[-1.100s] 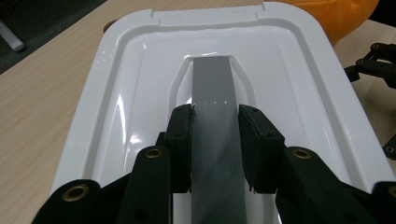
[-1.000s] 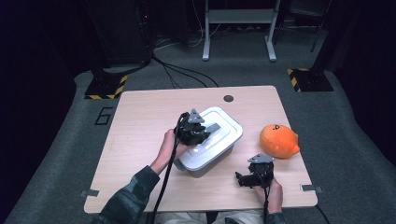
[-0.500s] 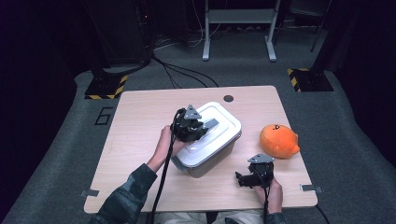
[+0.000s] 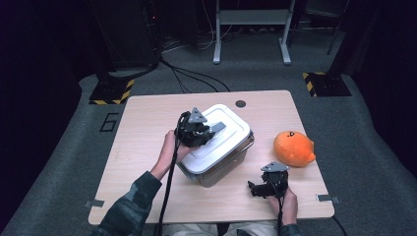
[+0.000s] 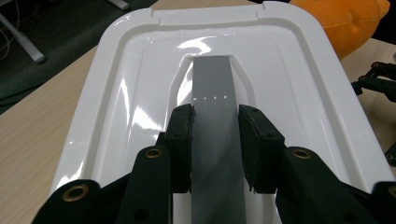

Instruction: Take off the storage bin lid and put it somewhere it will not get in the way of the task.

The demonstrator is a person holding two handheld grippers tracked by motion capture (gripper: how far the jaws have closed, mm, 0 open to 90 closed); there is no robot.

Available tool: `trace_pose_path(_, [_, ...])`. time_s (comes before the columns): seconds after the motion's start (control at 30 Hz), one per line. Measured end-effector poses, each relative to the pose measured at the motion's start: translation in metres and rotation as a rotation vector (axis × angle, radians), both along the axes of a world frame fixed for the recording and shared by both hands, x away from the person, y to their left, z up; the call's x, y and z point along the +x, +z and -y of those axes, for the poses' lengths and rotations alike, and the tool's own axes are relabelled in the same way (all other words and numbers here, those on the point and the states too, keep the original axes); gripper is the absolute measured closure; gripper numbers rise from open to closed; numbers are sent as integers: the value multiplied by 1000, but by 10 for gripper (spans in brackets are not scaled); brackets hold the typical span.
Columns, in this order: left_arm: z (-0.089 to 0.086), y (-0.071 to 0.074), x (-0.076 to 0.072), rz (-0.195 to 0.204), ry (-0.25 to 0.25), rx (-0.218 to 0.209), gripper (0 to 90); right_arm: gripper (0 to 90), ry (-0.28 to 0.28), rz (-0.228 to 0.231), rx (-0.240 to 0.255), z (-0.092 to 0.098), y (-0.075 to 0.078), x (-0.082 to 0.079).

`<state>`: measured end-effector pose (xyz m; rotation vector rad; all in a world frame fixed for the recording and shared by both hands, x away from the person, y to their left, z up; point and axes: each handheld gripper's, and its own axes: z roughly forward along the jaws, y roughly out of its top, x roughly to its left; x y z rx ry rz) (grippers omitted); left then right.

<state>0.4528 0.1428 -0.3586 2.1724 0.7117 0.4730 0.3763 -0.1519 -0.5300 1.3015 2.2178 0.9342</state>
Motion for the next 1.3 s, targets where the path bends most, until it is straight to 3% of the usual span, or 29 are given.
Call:
trace_pose_path(0.67, [-30,10,3,18,58,-9,663,11,-1,-1,1,0,0,0])
trace_pose_path(1.3, [-66,13,7,29,148,-30,663,11,0,0,0,0,0,0])
